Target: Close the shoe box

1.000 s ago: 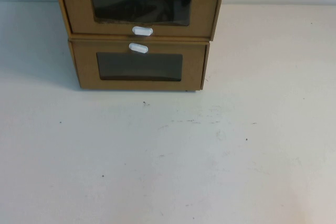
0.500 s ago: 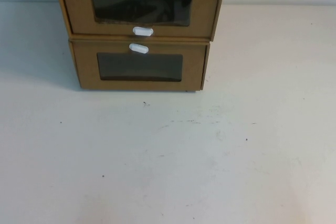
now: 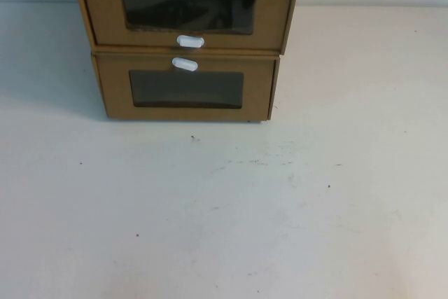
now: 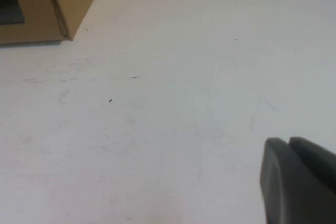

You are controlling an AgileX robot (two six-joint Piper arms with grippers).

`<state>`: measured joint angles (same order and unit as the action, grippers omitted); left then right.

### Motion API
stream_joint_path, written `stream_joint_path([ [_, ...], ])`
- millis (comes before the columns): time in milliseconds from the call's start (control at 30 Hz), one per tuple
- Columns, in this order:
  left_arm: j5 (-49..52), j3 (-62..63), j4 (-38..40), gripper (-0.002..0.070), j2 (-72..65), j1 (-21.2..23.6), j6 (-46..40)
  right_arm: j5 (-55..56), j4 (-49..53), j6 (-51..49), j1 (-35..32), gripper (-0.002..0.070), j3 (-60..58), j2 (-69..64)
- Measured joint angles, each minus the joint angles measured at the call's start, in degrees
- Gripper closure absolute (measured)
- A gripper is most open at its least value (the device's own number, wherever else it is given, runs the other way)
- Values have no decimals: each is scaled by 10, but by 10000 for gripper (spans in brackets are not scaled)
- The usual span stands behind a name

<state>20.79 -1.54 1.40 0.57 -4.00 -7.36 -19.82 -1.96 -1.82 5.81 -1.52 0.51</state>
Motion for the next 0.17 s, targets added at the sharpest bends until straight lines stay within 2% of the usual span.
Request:
stream_joint_path([
  [167, 0, 0, 0, 678, 0, 0, 0, 0, 0, 0, 0, 689, 0, 0],
])
